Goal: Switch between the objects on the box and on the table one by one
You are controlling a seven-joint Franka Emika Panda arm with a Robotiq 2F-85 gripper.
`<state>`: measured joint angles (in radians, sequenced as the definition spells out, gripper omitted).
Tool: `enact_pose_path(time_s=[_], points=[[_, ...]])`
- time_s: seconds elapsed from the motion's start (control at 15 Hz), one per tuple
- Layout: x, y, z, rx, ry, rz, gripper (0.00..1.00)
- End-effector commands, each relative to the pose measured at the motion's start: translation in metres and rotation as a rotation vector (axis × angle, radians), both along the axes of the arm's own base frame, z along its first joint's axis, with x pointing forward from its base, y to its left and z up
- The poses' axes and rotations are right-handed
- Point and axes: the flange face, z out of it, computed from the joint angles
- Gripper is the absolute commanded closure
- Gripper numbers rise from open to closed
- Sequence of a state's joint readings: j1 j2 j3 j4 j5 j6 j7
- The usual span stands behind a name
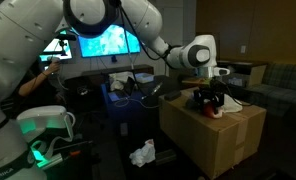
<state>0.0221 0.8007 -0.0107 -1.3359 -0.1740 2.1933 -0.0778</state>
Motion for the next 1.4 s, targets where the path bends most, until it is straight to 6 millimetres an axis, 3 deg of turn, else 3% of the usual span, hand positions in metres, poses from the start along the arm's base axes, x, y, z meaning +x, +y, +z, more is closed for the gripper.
enact_pose_path(time_s=[0.0,0.33,0.4,0.53,0.73,1.0,1.33], points=[[-0.002,-0.001,0.002,-0.028,-0.057,-0.031,0.54],[-0.012,0.004,0.005,-0.051,-0.064,-0.033,0.89],[-0.017,0.006,0.008,-0.050,-0.055,-0.022,0.91],[-0.032,0.012,0.012,-0.043,-0.030,0.001,0.90],[-0.067,0.020,0.020,-0.022,0.011,0.041,0.94],[-0.115,0.029,0.030,-0.013,0.051,0.068,0.91],[-0.188,0.036,0.016,-0.011,0.102,0.034,0.91]])
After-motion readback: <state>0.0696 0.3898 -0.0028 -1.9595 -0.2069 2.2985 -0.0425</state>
